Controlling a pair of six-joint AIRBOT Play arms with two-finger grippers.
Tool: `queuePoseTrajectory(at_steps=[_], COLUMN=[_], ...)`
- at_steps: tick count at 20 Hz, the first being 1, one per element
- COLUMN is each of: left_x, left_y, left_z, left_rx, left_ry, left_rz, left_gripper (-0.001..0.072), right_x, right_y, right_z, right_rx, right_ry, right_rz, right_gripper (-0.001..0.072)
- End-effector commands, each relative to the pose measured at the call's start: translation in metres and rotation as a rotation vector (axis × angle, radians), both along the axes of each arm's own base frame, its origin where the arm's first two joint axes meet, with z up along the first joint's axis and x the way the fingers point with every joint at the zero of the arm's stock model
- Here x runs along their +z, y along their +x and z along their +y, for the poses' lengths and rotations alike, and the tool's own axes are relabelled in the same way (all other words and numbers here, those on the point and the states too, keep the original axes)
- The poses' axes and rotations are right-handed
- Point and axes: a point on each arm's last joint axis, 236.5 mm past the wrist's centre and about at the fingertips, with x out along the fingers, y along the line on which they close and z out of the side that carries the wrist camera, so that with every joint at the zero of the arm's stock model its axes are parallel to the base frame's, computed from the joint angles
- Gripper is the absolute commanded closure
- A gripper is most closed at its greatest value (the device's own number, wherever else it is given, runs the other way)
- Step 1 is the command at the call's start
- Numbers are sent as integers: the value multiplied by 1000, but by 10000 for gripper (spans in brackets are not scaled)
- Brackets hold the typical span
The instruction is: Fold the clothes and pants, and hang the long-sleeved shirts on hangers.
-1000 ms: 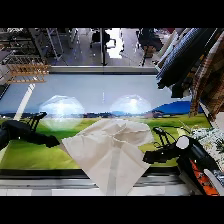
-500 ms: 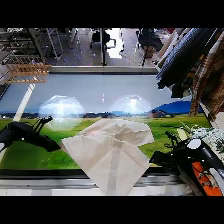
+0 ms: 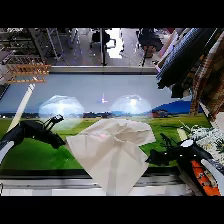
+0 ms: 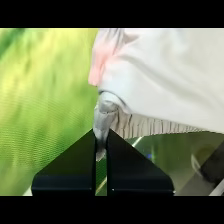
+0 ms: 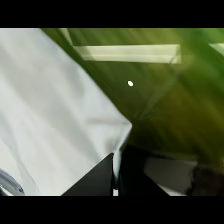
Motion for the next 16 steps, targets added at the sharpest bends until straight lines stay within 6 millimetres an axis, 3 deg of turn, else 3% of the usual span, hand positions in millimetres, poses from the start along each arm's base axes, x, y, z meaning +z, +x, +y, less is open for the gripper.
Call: queuePoseTrajectory(at_steps=[1,4,5,6,7,8,11,12,16], left_x=[31,75,83,85,81,73,50,44,39], left_y=[28,61,67,69,69,66,68,69,68], left_z=[8,19,14,3,-7,-17,-29,-29,-29], left_rx=[11,31,27,21,11,4,94,125,179], left_ry=[24,42,34,20,18,15,8,3,-8], left_rz=[-118,-248,-269,-280,-268,-243,-156,-132,-89], left_gripper=[691,691,691,692,692,693,693,693,692], right_x=[25,79,102,118,125,125,102,93,46], right_y=[64,172,202,219,225,220,166,140,38], right_z=[-5,-59,-74,-76,-69,-62,-57,-51,-8], right_rx=[-70,-316,-367,-351,-314,-255,-140,-101,-46], right_ry=[19,-134,-172,-183,-159,-129,-53,-15,80], right_rz=[-177,-421,-513,-569,-568,-528,-338,-267,-49], right_gripper=[698,699,697,667,455,200,213,264,289])
